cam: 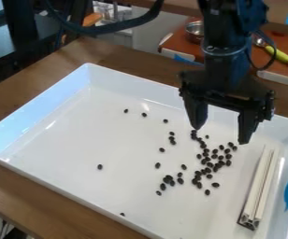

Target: Sweep into pile

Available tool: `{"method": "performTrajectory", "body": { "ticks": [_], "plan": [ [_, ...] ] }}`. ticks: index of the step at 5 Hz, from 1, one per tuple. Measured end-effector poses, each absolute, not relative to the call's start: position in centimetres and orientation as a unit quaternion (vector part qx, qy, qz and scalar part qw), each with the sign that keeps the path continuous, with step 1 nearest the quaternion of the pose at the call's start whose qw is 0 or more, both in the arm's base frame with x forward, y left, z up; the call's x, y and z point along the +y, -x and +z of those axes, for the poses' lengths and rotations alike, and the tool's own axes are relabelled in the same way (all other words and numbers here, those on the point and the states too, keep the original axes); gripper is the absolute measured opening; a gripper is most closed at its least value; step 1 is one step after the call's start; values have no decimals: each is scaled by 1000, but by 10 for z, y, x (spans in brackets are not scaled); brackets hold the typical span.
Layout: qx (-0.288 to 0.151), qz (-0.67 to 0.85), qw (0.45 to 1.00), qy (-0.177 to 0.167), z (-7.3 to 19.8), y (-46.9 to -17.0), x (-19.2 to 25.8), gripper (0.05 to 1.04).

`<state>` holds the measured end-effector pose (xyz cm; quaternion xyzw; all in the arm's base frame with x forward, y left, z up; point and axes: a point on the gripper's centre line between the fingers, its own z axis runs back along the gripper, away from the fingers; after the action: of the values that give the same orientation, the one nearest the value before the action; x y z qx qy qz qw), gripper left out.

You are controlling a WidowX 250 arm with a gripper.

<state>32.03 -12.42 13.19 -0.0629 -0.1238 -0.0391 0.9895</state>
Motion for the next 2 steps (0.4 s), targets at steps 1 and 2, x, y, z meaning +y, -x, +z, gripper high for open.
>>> {"method": "performTrajectory", "body": {
  "ticks": [1, 2],
  "plan": [
    [-98, -39, 993, 55, 115, -315, -123, 990],
    [-99, -48, 991, 73, 107, -319, -130, 991]
  ]
}}
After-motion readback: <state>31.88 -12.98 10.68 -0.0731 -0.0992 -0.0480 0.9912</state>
